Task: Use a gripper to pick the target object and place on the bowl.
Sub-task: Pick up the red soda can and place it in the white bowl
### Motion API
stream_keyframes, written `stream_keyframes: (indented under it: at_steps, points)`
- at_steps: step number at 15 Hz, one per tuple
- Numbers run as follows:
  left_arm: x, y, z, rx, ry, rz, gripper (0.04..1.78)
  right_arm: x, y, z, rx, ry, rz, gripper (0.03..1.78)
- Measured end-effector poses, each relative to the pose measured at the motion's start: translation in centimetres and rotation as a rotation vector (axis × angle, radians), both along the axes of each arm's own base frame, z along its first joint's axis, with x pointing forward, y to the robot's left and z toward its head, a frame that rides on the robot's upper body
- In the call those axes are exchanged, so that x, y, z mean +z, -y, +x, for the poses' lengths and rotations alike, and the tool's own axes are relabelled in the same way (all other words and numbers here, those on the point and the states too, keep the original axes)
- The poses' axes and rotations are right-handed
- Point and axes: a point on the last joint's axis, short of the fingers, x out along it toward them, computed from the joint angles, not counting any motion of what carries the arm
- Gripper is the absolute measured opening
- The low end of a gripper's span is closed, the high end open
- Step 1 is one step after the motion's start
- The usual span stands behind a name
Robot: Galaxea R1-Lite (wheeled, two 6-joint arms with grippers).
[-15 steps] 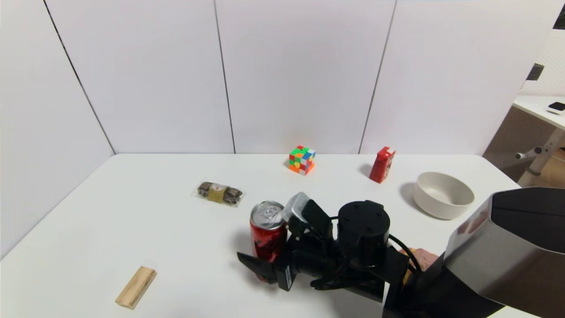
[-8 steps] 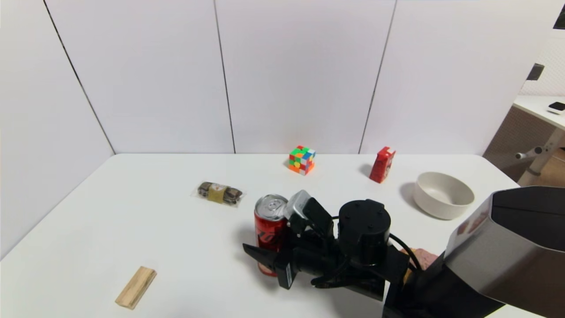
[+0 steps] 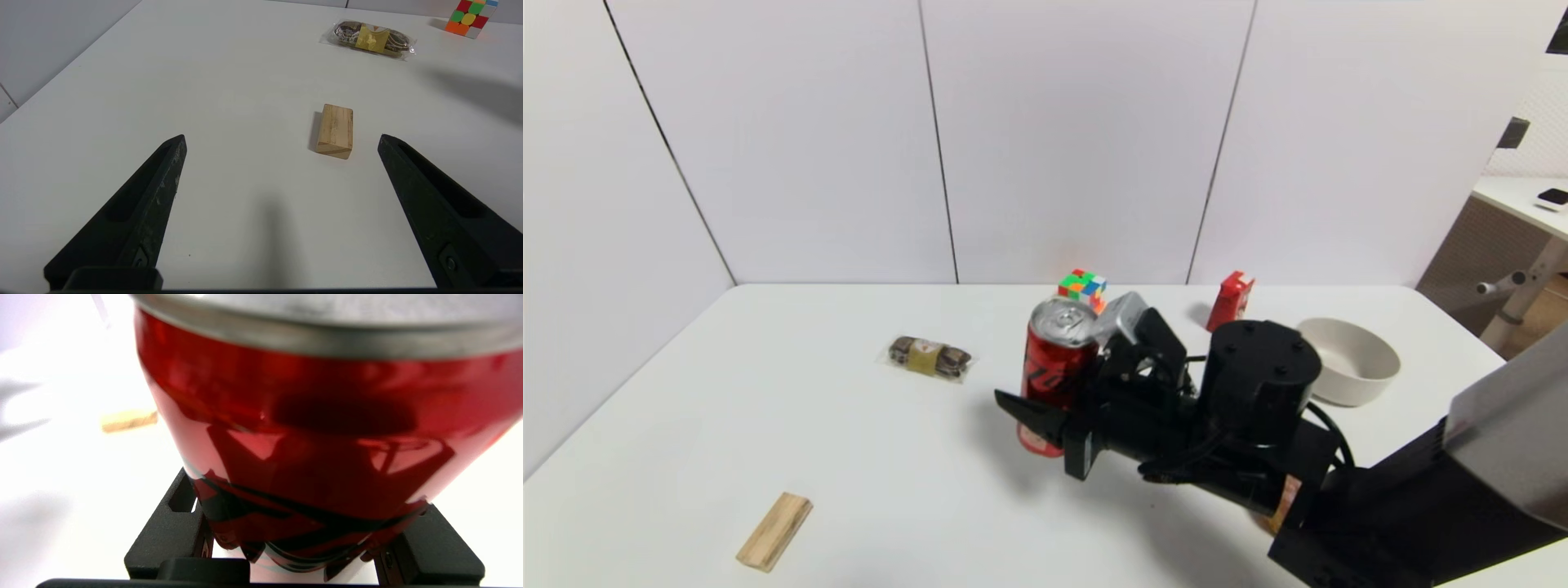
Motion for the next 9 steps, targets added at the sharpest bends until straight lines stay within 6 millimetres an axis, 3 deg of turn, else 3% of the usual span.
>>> stream_keyframes:
  at_steps: [4,9]
  points:
    - [0.0,0.0,0.0,0.0,0.0,0.0,1.69,4.0,5.8,1.8,-0.089,0.028,0.013,0.99]
    - [0.0,0.0,0.0,0.0,0.0,0.0,1.69,6.8,14.9,4.1,-0.34,0.041,0.013,0.99]
